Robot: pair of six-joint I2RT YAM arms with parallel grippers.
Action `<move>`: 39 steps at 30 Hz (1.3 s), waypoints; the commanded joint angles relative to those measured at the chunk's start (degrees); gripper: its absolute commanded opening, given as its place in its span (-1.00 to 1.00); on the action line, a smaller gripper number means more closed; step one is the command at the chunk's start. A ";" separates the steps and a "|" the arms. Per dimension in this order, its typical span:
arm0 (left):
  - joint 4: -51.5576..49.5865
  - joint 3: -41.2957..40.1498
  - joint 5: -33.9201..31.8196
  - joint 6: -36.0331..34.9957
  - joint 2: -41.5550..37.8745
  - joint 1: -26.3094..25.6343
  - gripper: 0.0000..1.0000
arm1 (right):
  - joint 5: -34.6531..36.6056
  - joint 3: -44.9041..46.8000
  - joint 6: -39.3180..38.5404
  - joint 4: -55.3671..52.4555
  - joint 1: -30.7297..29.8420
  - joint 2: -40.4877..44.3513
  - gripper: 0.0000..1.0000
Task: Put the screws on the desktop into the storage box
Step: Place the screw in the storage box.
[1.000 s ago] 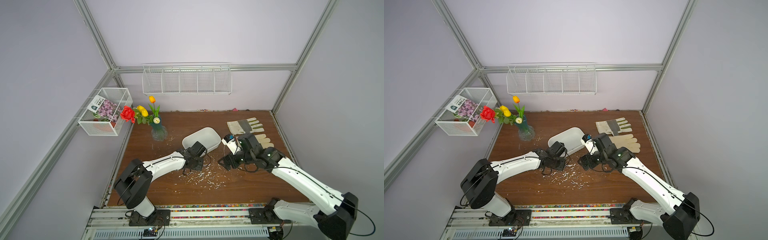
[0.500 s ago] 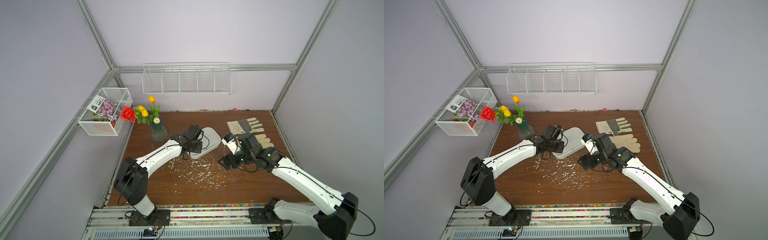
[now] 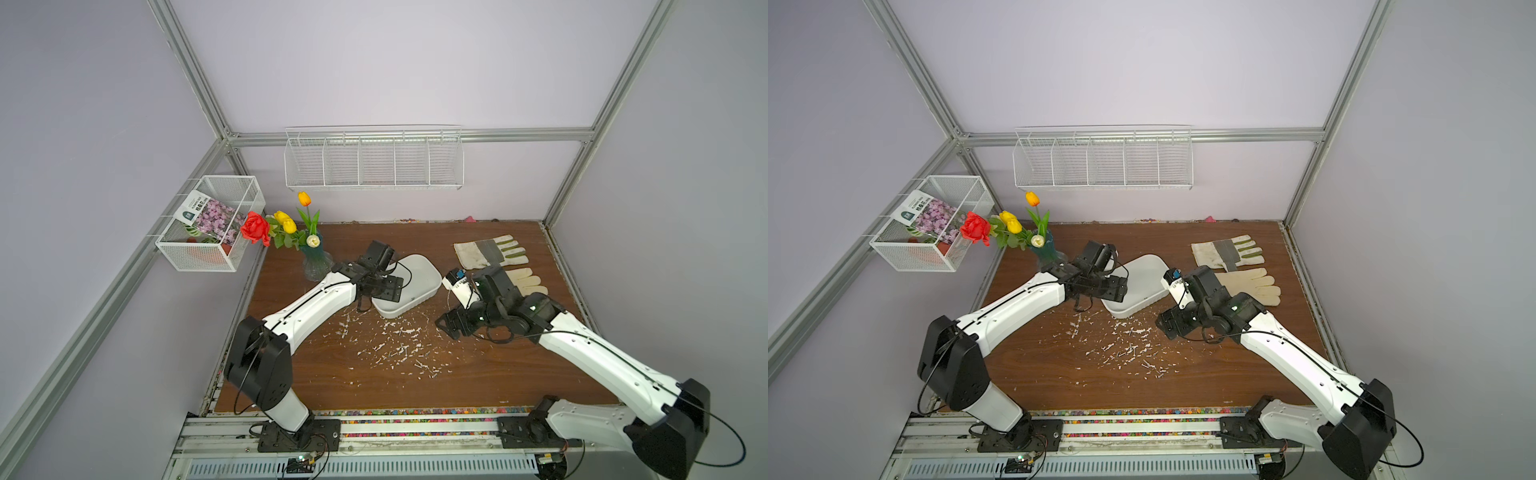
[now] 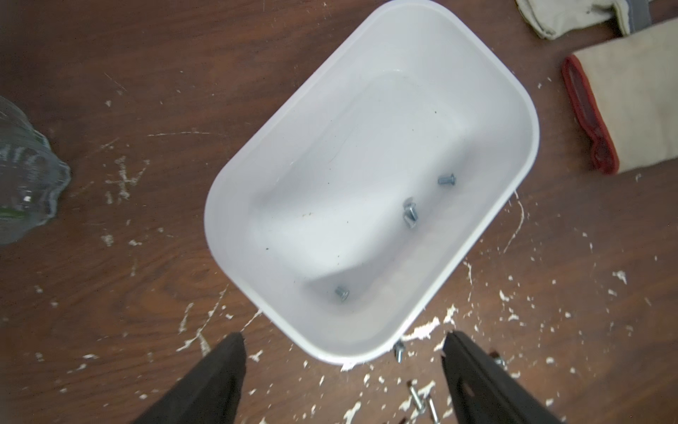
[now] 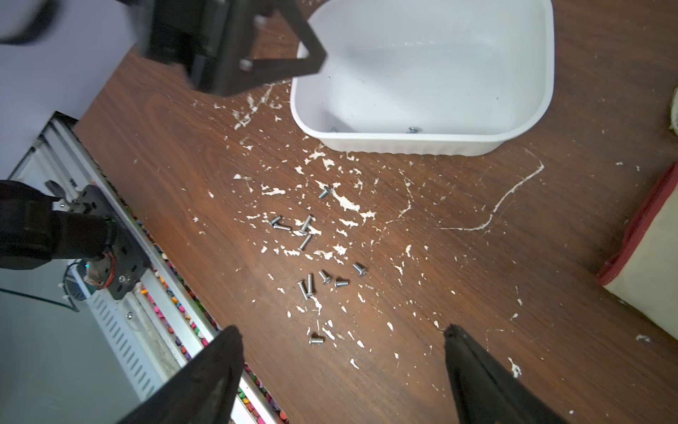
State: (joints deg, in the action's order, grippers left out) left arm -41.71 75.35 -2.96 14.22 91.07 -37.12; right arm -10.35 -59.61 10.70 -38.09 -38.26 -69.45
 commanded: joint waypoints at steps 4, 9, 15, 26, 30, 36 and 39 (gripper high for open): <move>-4.18 -6.50 4.74 -2.63 -10.58 0.30 0.96 | 5.31 0.48 2.30 2.18 -1.06 -6.14 0.72; -2.34 -13.54 12.74 -5.38 -19.73 0.31 1.00 | 7.19 -1.16 3.76 2.37 -2.28 -13.02 0.54; 0.76 -20.11 16.20 -6.25 -29.95 0.30 1.00 | 9.00 -1.61 5.02 3.98 -3.72 -18.57 0.26; 3.66 -25.69 18.62 -6.70 -35.48 0.28 1.00 | 9.74 -0.63 8.53 6.15 -7.91 -25.56 -0.04; 3.96 -25.79 19.23 -6.75 -35.02 0.30 1.00 | 9.39 -0.66 8.68 6.21 -8.32 -27.64 -0.09; 4.60 -26.34 17.56 -6.29 -34.76 0.30 1.00 | 9.12 -0.05 8.90 6.79 -8.67 -29.03 -0.20; 4.88 -26.55 18.25 -6.40 -34.21 0.33 0.99 | 8.86 0.44 9.16 7.14 -8.72 -29.25 -0.21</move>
State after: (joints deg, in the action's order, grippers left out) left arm -38.02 49.43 15.03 8.27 56.18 -37.01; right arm -1.50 -60.07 18.98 -31.83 -46.54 -97.78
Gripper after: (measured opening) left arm 0.994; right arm 0.393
